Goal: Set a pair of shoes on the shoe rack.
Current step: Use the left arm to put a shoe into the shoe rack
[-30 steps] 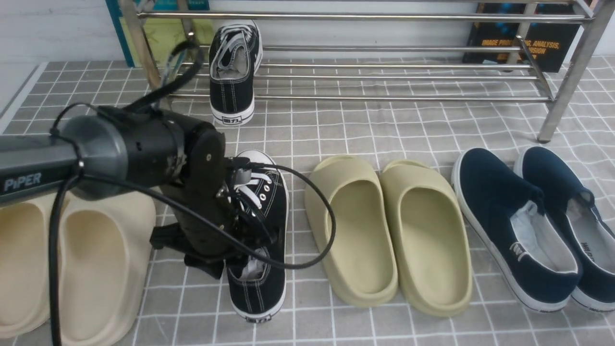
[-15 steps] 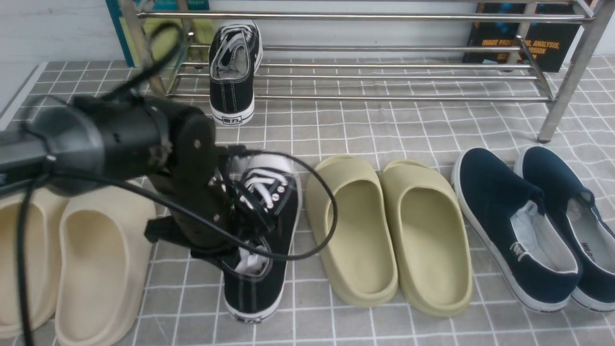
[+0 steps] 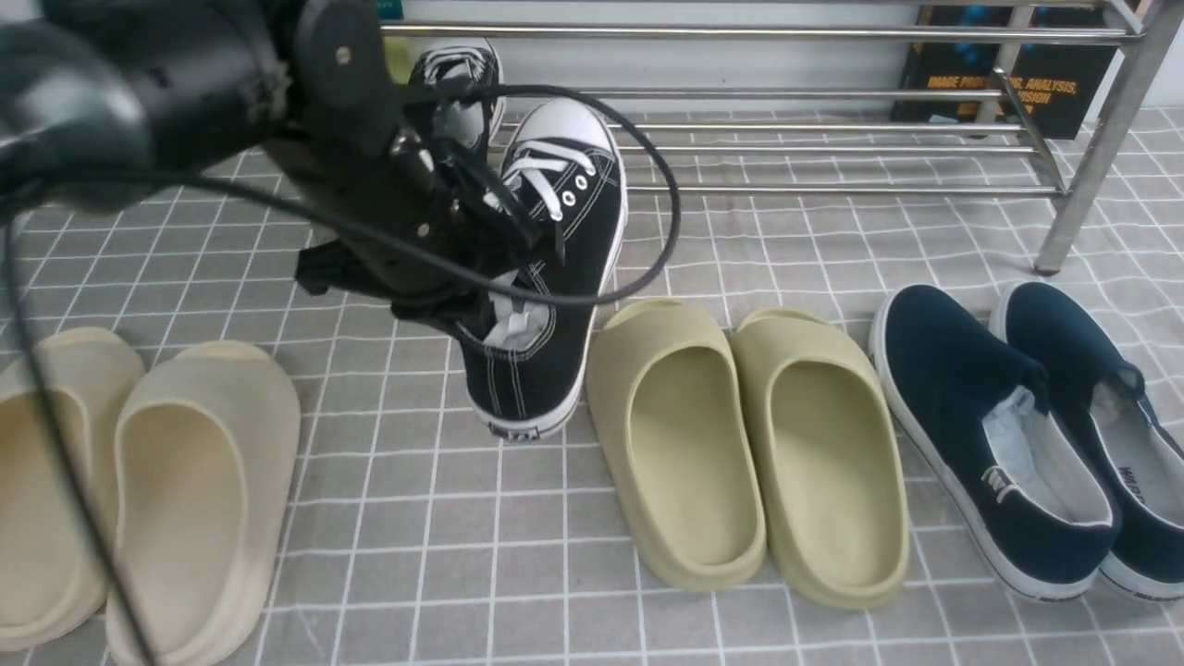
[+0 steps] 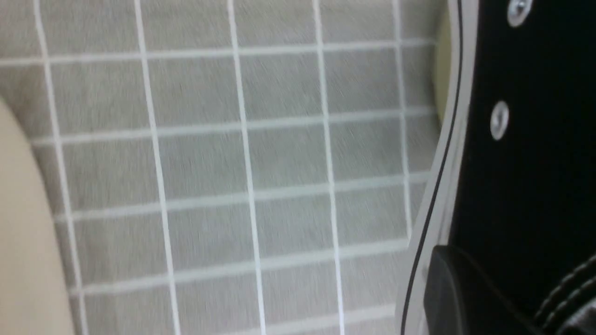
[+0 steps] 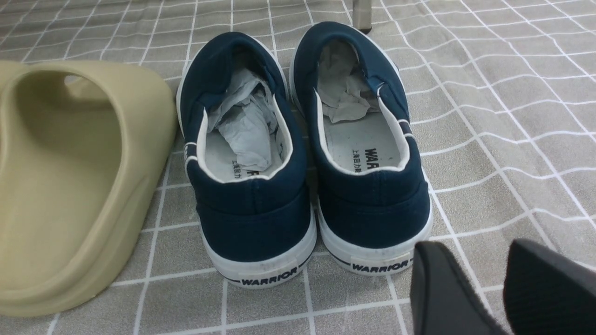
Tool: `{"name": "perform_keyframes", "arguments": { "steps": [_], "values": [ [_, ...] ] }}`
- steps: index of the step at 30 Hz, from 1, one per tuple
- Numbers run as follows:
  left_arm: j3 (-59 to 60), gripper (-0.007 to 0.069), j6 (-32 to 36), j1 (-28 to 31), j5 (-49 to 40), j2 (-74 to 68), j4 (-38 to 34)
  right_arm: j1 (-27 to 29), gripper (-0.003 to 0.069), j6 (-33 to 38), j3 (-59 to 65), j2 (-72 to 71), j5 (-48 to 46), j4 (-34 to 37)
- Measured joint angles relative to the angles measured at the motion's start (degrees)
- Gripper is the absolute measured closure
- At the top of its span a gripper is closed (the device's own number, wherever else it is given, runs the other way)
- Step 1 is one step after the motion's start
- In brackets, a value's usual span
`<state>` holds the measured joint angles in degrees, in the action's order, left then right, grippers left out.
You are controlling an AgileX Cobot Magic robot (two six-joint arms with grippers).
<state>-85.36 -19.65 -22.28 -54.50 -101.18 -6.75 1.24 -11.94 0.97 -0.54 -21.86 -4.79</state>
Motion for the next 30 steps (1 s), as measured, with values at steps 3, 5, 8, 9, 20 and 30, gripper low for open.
{"name": "perform_keyframes", "arguments": {
  "steps": [3,5,8,9,20,30],
  "values": [
    [-5.15,0.0638,0.00,0.46,-0.13,-5.36,0.06,0.00,0.0412,0.00,0.00,0.00,0.00,0.00],
    [-8.37,0.0638,0.00,0.52,-0.01,-7.97,0.06,0.00,0.0412,0.00,0.00,0.00,0.00,0.00],
    [-13.60,0.0638,0.00,0.76,0.66,-11.68,-0.15,0.00,0.0412,0.00,0.00,0.00,0.00,0.00],
    [-17.33,0.0638,0.00,1.25,0.97,-14.17,-0.68,0.00,0.0412,0.00,0.00,0.00,0.00,0.00],
    [-37.10,0.0638,0.06,7.12,1.15,-28.15,-7.62,0.00,0.0412,0.00,0.00,0.00,0.00,0.00],
    [-45.64,0.0615,3.27,7.42,3.78,-32.38,-7.98,0.00,0.0412,0.00,0.00,0.00,0.00,0.00]
  ]
}}
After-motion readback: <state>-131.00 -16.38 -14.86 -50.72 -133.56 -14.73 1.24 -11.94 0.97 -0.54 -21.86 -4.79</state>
